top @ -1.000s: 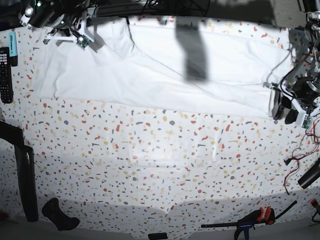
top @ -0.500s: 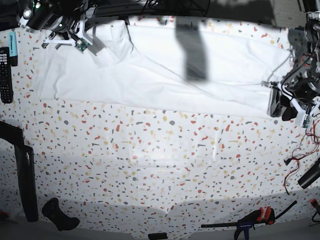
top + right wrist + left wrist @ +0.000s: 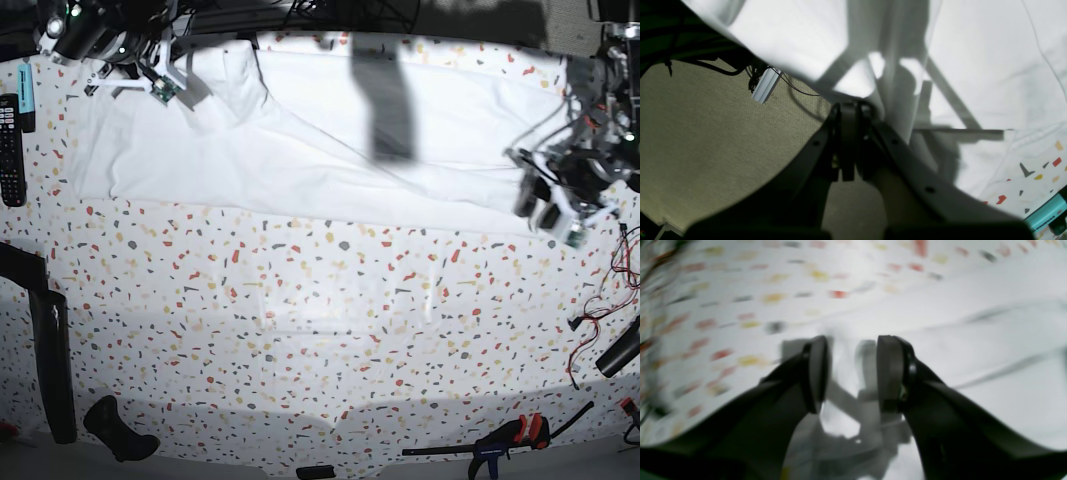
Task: Fold the T-shirt properly
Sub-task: 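Move both grippers to the collar edge of the folded band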
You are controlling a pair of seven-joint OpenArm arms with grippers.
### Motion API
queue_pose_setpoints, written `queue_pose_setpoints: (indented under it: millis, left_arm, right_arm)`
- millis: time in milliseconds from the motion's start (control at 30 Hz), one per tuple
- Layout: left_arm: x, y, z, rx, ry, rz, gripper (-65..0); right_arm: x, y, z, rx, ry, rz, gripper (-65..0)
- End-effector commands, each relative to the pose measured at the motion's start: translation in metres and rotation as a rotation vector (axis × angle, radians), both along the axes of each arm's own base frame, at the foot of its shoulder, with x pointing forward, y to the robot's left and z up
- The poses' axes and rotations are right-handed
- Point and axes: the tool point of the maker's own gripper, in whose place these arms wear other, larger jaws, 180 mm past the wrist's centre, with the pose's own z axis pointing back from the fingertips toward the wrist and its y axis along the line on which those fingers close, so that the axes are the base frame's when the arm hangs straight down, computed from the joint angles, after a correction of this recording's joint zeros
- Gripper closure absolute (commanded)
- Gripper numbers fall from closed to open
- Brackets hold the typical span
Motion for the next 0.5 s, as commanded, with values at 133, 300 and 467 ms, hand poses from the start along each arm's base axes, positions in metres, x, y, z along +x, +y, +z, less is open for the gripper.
queue_pose_setpoints:
  millis: [133,300,467]
  left_arm:
    - [0.026,0.02,0.016,0.15,-0.082,0.075,-24.1]
    - [0.033,0.03,0.021,0.187,-0.088,0.108,-24.1]
    - [0.033,0.029,0.021,0.184,-0.086,0.108,-24.1]
  right_arm:
    - [0.004,0.002,0.006,0.008,-0.024,0.016,0.0]
    - [0.004,0.003,0.006,0.008,-0.024,0.016,0.0]
    - [0.004,0.003,0.006,0.008,-0.024,0.016,0.0]
